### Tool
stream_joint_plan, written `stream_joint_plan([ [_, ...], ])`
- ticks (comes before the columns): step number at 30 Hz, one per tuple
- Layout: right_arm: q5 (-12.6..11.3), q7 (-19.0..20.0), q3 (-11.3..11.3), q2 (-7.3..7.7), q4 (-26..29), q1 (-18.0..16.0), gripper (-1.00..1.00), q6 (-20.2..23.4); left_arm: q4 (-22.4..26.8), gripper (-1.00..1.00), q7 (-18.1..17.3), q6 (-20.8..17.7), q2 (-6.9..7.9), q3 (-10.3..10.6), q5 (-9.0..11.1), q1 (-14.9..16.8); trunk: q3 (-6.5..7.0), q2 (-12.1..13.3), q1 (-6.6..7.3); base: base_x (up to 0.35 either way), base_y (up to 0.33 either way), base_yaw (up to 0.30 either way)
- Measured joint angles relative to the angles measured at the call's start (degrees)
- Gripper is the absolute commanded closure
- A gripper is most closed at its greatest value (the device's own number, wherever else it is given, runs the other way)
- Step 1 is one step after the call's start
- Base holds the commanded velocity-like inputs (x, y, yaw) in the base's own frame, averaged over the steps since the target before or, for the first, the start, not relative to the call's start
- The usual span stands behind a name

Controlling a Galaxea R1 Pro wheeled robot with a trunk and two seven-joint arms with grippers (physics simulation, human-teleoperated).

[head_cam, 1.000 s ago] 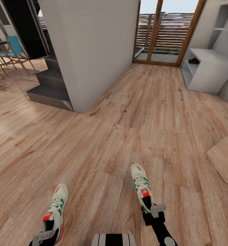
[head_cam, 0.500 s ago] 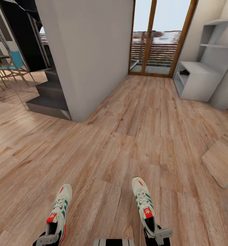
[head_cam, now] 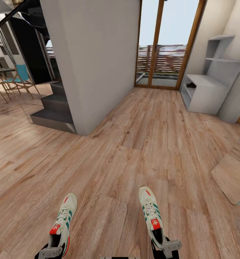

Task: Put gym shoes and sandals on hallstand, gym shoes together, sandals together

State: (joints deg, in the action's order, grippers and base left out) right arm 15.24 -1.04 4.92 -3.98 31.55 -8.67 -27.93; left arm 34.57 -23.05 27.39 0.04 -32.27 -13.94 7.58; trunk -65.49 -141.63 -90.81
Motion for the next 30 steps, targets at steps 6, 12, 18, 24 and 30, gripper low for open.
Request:
stream_joint_plan([
  [6, 0.0, 0.0, 0.1, 0.04, 0.1, 0.0, 1.0, 0.0, 0.0, 1.0, 0.0, -0.1, 0.01, 0.0, 0.1, 0.0, 1.1, 2.4, 1.32, 0.0, 0.0, -0.024],
  [12, 0.0, 0.0, 0.3, 0.13, 0.0, 0.0, 1.0, 0.0, 0.0, 1.0, 0.0, -0.1, -0.05, 0.0, 0.1, 0.0, 2.43, 4.8, 2.64, 0.0, 0.0, -0.15],
  [18, 0.0, 0.0, 0.3, 0.1, 0.0, 0.0, 1.0, 0.0, 0.0, 1.0, 0.0, -0.1, -0.03, 0.0, 0.0, 0.0, 3.13, 5.6, 3.08, 0.0, 0.0, -0.19],
  [24, 0.1, 0.0, 0.3, 0.12, -0.1, 0.0, 1.0, 0.0, 0.0, 1.0, 0.0, 0.0, -0.08, 0.0, 0.0, 0.0, 3.48, 5.6, 3.08, 0.0, 0.0, -0.196],
  [30, 0.1, 0.0, 0.3, 0.1, -0.1, 0.0, 1.0, 0.0, 0.0, 1.0, 0.0, 0.1, -0.08, 0.0, 0.1, 0.0, 3.83, 5.6, 3.08, 0.012, 0.0, -0.197],
])
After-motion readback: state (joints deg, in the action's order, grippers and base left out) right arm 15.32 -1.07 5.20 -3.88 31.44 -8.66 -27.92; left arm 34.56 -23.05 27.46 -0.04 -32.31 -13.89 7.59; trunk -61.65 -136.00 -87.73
